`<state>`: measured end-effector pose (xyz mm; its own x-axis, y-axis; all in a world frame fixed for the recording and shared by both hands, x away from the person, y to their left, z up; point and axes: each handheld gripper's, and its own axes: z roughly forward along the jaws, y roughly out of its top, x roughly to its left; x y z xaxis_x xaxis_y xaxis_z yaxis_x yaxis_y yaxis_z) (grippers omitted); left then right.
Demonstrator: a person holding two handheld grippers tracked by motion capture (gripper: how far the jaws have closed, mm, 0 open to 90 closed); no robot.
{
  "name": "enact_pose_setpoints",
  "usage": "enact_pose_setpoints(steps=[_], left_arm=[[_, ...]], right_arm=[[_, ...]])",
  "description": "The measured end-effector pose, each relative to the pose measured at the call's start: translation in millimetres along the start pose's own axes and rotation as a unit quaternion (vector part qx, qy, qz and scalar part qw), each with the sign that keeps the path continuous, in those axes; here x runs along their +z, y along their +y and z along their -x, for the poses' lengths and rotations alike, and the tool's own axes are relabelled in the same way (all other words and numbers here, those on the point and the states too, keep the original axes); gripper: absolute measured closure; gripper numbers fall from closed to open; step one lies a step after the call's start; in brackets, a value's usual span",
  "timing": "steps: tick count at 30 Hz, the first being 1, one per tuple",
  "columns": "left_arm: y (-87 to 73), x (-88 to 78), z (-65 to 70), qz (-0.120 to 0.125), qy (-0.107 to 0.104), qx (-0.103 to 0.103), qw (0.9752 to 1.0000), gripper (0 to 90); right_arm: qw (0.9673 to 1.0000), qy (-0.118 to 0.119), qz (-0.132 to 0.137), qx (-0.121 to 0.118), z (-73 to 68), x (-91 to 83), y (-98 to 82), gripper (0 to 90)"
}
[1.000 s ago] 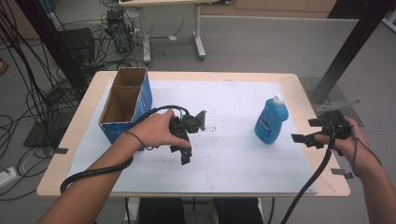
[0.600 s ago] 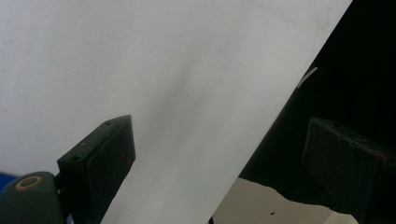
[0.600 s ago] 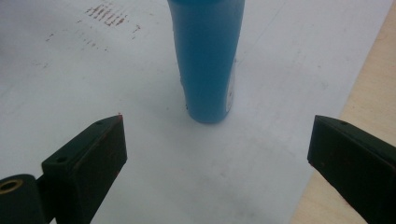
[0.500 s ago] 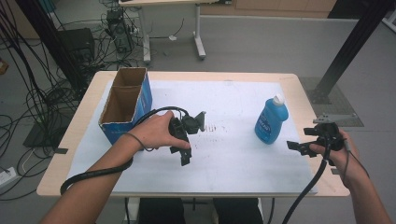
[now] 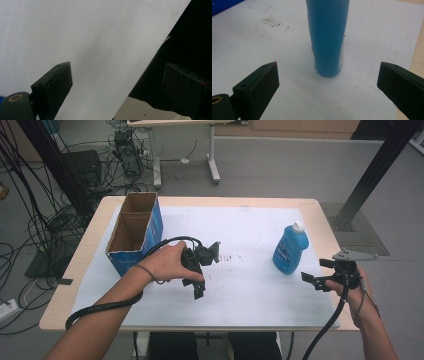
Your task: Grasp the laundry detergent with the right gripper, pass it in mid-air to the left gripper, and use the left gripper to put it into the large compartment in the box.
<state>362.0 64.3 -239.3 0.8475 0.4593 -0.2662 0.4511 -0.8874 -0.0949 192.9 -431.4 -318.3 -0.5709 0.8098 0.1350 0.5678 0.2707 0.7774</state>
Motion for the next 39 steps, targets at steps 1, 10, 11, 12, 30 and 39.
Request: enact_pose_setpoints(steps=[1, 10, 11, 12, 30, 39], left_arm=[[0.0, 0.0, 0.0, 0.0, 0.0, 0.0, 1.0, 9.9], [-4.3, -1.9, 1.0, 0.015, 0.001, -0.002, 0.9999, 9.7], [-4.3, -1.9, 1.0, 0.015, 0.001, -0.002, 0.9999, 9.7], [-5.0, -1.3, 1.0, 0.016, 0.001, -0.002, 0.9999, 9.7], [-6.6, 1.5, 1.0, 0.014, 0.0, -0.003, 0.9999, 9.6], [-5.7, 1.8, 1.9, 0.012, 0.0, 0.0, 0.9999, 9.6]], right_arm=[[1.0, 0.0, 0.0, 0.0, 0.0, 0.0, 0.0, 4.1], [0.9993, 0.001, 0.038, 0.003, 0.0, 11.6, -20.6, 4.3], [0.9989, 0.0, 0.047, 0.003, 0.0, 12.5, -24.4, 4.3], [0.9987, -0.001, 0.051, 0.004, 0.0, 12.9, -26.2, 4.3], [0.9961, -0.009, 0.088, 0.003, -6.1, 27.5, -56.3, 3.7], [0.9949, -0.013, 0.099, 0.009, -9.0, 33.9, -67.7, 3.5]])
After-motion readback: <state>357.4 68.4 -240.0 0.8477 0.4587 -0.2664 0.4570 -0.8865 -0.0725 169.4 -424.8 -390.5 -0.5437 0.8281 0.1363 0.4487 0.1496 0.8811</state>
